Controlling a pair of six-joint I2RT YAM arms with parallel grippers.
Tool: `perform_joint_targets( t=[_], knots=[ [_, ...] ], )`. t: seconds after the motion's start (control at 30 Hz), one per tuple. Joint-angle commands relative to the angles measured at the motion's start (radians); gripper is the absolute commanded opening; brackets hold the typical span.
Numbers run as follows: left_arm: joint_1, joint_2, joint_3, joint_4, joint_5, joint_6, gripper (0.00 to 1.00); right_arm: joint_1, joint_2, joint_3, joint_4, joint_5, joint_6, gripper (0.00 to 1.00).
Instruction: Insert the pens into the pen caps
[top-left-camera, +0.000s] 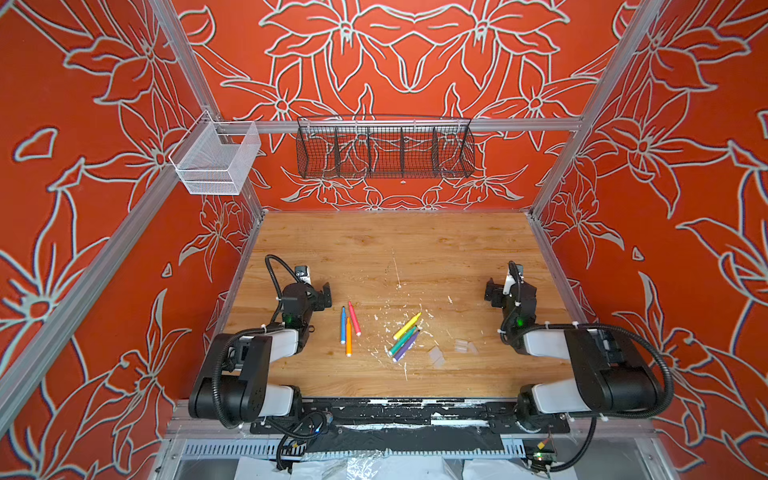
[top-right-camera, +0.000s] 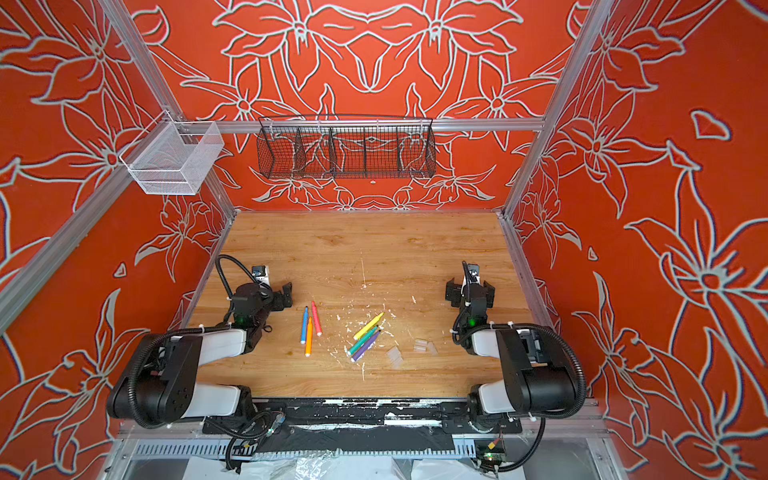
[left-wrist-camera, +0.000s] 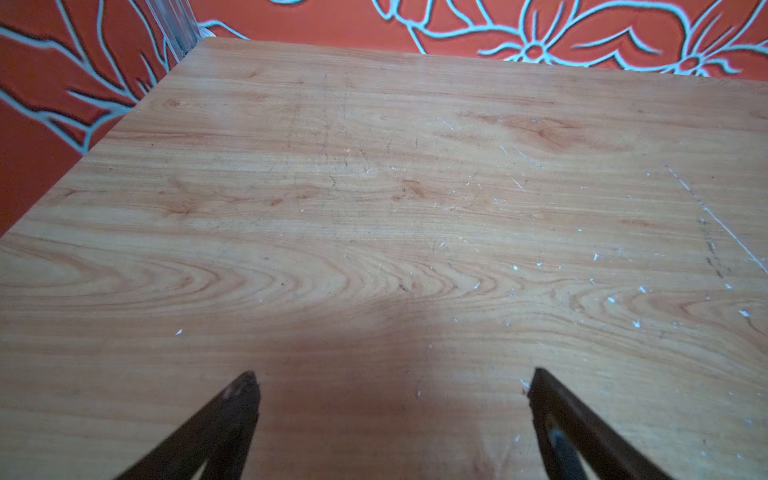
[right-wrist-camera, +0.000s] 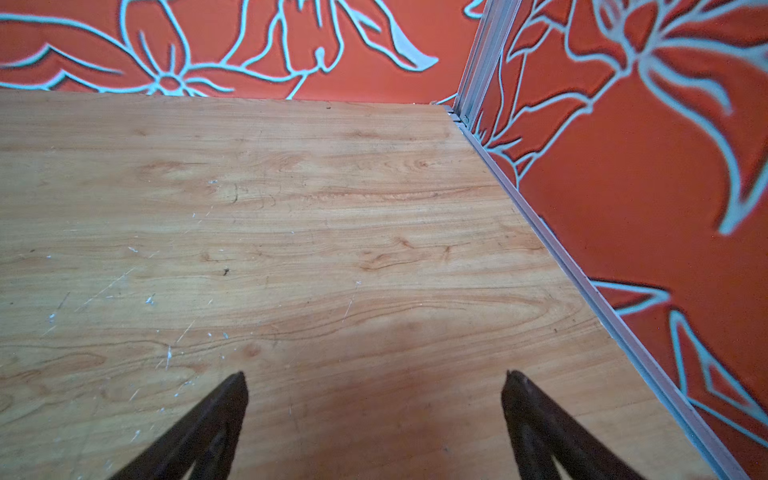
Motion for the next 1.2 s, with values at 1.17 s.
perform_joint_targets(
  t=[1.17],
  knots=[
    [-0.009,-0.171,0.028,-0.151,0.102,0.054,0.98,0.007,-0.448,0.012,-0.442,0.097,0.182,0.98]
  ],
)
